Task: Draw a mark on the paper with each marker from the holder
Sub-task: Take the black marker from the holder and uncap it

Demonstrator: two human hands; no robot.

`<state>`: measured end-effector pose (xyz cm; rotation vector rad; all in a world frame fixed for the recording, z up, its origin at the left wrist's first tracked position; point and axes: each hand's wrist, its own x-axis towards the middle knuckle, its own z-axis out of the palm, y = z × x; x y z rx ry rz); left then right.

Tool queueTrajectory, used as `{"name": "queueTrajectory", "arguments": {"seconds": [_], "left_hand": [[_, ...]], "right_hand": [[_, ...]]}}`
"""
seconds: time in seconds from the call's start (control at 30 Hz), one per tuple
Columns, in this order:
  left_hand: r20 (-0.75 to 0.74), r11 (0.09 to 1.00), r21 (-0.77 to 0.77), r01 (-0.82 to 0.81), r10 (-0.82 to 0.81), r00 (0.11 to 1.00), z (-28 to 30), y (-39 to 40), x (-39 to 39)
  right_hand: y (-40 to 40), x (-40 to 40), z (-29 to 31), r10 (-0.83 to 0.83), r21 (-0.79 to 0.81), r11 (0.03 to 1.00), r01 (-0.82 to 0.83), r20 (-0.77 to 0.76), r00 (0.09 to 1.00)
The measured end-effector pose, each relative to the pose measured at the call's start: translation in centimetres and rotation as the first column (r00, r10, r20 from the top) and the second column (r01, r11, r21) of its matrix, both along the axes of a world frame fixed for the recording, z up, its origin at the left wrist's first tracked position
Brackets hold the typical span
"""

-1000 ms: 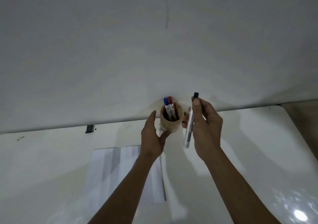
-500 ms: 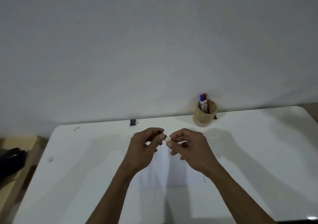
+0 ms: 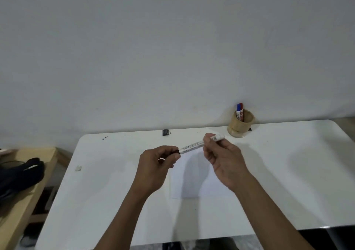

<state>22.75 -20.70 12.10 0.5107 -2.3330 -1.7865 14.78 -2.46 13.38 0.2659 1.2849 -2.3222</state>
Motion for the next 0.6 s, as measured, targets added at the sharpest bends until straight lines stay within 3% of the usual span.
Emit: {"name": "queueTrajectory", "arguments": {"seconds": [0.07, 0.17, 0.27, 0.37, 0.6], "left_hand": [[-0.014, 0.994, -0.107, 0.017, -0.019, 1.000, -0.1, 0.1, 0.2], [-0.058, 0.954, -0.295, 0.058, -0.078, 0.995, -0.4, -0.1, 0.4], [-0.056, 0.894, -0.437, 0.101, -0.139, 0.989, -0.7, -0.4, 0.7], [-0.009, 0.892, -0.429, 0.142, -0.162, 0.987, -1.0, -0.5, 0.4], [0.158, 0.957, -0.283, 0.070, -0.025, 0.987, -2.4, -1.8, -1.1]], "right_hand": [[-1.2, 1.0, -0.5, 0.016, 0.017, 1.000, -0.016, 0.023, 1.000], [-2.4, 2.1, -1.6, 0.105, 0.211, 0.973, -0.093, -0.048, 0.993], [-2.8, 2.2, -2.5, 0.107, 0.279, 0.957, -0.074, -0.104, 0.989], [-2.7, 2.0, -3.2, 0.103, 0.283, 0.957, -0.066, -0.118, 0.988], [0.6, -2.4, -3.1, -0.030, 0.133, 0.990, 0.045, -0.115, 0.993]]}}
